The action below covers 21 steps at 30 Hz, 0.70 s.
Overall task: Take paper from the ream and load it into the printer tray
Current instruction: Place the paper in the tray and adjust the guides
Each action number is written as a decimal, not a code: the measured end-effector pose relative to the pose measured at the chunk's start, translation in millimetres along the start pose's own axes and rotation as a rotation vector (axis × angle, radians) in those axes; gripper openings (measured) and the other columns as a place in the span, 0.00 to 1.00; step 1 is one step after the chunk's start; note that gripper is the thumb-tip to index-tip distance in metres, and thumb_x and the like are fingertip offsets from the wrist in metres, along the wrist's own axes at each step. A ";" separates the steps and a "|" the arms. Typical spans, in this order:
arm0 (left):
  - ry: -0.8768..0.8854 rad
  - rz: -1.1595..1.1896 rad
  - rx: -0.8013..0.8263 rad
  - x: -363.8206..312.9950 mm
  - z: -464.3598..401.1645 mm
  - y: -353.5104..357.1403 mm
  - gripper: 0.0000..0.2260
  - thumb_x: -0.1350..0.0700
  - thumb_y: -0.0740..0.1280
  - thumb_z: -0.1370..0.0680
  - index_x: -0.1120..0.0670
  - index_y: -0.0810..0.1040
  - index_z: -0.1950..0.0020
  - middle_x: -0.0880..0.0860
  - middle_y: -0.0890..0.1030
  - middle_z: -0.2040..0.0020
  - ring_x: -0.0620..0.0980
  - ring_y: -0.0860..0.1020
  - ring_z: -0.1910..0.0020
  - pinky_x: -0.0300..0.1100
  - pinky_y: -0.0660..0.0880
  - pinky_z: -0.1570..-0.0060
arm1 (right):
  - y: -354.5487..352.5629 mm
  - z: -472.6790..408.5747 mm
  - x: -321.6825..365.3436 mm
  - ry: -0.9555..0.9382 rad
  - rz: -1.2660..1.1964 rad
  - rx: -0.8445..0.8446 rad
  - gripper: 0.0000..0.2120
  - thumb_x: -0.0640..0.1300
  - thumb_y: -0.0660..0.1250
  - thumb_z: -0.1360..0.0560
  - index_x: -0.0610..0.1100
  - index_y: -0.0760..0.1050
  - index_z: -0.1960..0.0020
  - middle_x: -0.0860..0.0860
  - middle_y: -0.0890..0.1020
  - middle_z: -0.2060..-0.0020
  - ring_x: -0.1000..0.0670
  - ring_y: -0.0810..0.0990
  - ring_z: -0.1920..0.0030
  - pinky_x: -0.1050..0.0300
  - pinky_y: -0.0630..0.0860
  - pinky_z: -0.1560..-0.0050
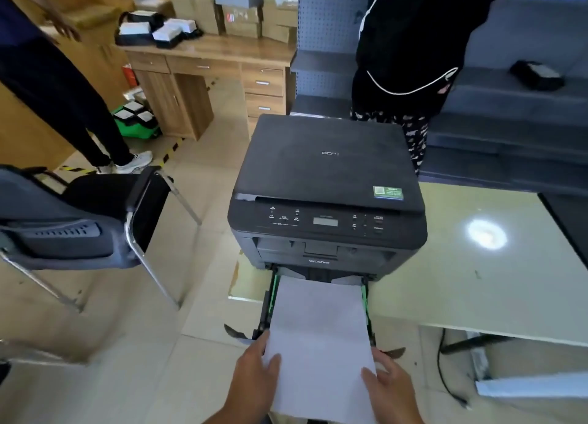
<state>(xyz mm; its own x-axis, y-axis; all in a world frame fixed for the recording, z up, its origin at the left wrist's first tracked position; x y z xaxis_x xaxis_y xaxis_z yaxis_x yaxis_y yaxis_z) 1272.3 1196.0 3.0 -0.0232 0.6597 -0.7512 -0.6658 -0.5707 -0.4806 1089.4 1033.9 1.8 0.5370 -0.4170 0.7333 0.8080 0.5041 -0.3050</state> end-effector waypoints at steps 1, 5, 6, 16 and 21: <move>0.015 -0.010 -0.005 -0.6 -2.5 -1.7 0.22 0.60 0.67 0.23 0.52 0.71 0.29 0.52 0.81 0.41 0.52 0.79 0.44 0.45 0.74 0.38 | 4.1 1.5 -0.6 -0.010 -0.001 -0.007 0.16 0.31 0.66 0.26 0.45 0.79 0.42 0.47 0.87 0.64 0.52 0.83 0.62 0.71 0.74 0.71; 0.033 -0.016 0.010 1.3 -8.3 -5.2 0.23 0.59 0.66 0.23 0.51 0.69 0.28 0.50 0.79 0.36 0.49 0.78 0.41 0.47 0.73 0.36 | 17.4 2.3 -6.4 -0.031 0.021 -0.034 0.21 0.32 0.65 0.25 0.45 0.76 0.33 0.42 0.87 0.53 0.46 0.85 0.53 0.56 0.79 0.52; 0.044 -0.023 0.011 2.9 -7.8 -4.6 0.24 0.58 0.66 0.23 0.50 0.68 0.27 0.50 0.79 0.36 0.49 0.77 0.40 0.47 0.73 0.35 | 18.8 2.8 -7.7 -0.061 0.038 -0.042 0.22 0.32 0.65 0.24 0.45 0.75 0.32 0.42 0.86 0.51 0.45 0.84 0.50 0.52 0.80 0.47; 0.045 0.010 -0.012 8.9 -11.4 -0.1 0.24 0.56 0.65 0.21 0.48 0.65 0.26 0.46 0.77 0.36 0.46 0.77 0.41 0.45 0.73 0.37 | 22.1 4.1 -1.5 -0.150 0.082 -0.037 0.23 0.35 0.63 0.22 0.51 0.71 0.30 0.50 0.82 0.44 0.50 0.79 0.40 0.58 0.73 0.41; 0.070 0.001 0.028 -5.4 -23.7 -1.2 0.19 0.58 0.64 0.21 0.39 0.68 0.34 0.42 0.79 0.44 0.41 0.77 0.47 0.39 0.73 0.45 | 25.3 -11.7 5.9 -0.134 0.093 -0.020 0.22 0.36 0.62 0.21 0.52 0.70 0.29 0.51 0.83 0.45 0.51 0.82 0.46 0.54 0.80 0.47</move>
<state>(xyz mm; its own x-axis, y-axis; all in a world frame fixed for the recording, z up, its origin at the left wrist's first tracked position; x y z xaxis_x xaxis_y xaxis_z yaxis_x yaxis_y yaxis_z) 1290.9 1181.5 -3.1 0.0282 0.6228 -0.7819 -0.6862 -0.5567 -0.4682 1115.8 1035.3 -8.8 0.5734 -0.2641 0.7755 0.7618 0.5203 -0.3860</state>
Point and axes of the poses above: each hand's wrist, its own z-axis away from the middle knuckle, its own y-axis out of the palm, x = y × z, the point moved 2 cm from there along -z, towards the middle knuckle
